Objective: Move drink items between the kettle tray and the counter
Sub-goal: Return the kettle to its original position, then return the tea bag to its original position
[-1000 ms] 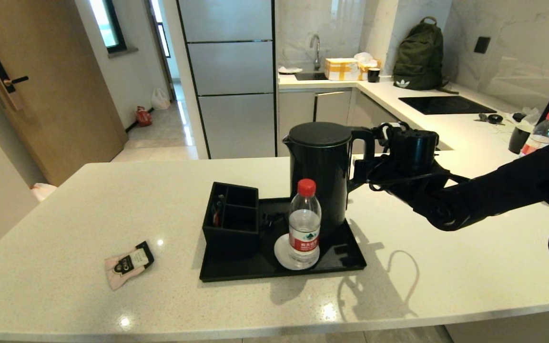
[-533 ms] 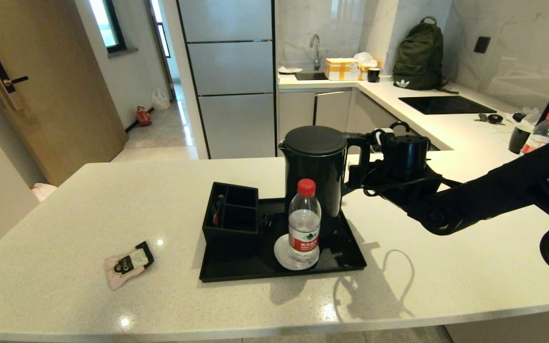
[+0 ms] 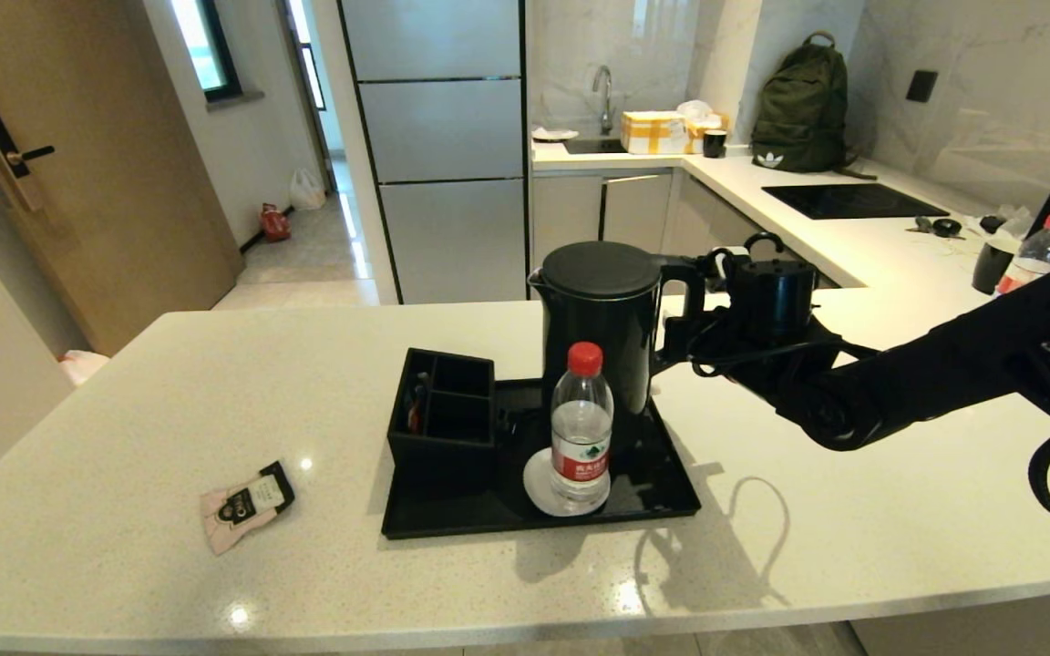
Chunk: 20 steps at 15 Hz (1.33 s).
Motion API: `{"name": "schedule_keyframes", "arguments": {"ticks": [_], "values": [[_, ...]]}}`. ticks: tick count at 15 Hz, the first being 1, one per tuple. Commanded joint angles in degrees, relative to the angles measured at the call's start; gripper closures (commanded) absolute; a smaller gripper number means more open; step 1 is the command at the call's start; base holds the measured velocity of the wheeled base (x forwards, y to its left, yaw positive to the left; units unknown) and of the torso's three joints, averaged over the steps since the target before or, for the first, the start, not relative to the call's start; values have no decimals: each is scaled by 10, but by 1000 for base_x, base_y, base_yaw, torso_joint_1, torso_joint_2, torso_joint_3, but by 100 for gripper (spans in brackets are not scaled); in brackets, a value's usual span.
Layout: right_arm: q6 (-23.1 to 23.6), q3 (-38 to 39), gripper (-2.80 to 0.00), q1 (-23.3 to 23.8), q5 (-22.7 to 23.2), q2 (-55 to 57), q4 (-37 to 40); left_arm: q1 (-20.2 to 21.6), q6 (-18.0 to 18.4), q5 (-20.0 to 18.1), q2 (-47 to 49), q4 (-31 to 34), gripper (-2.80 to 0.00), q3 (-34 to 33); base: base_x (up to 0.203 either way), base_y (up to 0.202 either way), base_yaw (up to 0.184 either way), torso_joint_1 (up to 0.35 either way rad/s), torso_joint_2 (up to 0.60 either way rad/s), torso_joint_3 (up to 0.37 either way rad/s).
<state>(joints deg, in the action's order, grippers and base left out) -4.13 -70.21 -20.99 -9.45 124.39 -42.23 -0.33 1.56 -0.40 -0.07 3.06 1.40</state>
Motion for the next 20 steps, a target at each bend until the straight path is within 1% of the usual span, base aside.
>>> {"name": "schedule_keyframes", "arguments": {"ticks": [1, 4, 6, 9, 11, 13, 15, 17, 20], "values": [[-1, -1, -280, 2, 0, 12, -3, 1, 0, 1, 1, 0, 0, 0, 0, 0, 0, 0, 0, 0], [-1, -1, -280, 5, 4, 10, -3, 1, 0, 0, 1, 0, 0, 0, 0, 0, 0, 0, 0, 0], [-2, 6, -280, 19, 8, 6, -2, 1, 0, 1, 1, 0, 0, 0, 0, 0, 0, 0, 0, 0], [-3, 49, -280, 29, 10, -11, -14, 1, 0, 0, 1, 0, 0, 0, 0, 0, 0, 0, 0, 0], [-6, 73, -280, 37, 22, -28, -32, 1, 0, 1, 1, 0, 0, 0, 0, 0, 0, 0, 0, 0], [-9, 78, -280, 37, 25, -34, -33, 1, 0, 0, 1, 0, 0, 0, 0, 0, 0, 0, 0, 0], [-15, 103, -280, 36, 41, -76, -35, 1, 0, 0, 1, 0, 0, 0, 0, 0, 0, 0, 0, 0], [-18, 108, -280, 36, 47, -80, -35, 1, 1, 0, 1, 0, 0, 0, 0, 0, 0, 0, 0, 0], [-33, 132, -280, 37, 69, -133, -30, 1, 0, 1, 1, 0, 0, 0, 0, 0, 0, 0, 0, 0]]}}
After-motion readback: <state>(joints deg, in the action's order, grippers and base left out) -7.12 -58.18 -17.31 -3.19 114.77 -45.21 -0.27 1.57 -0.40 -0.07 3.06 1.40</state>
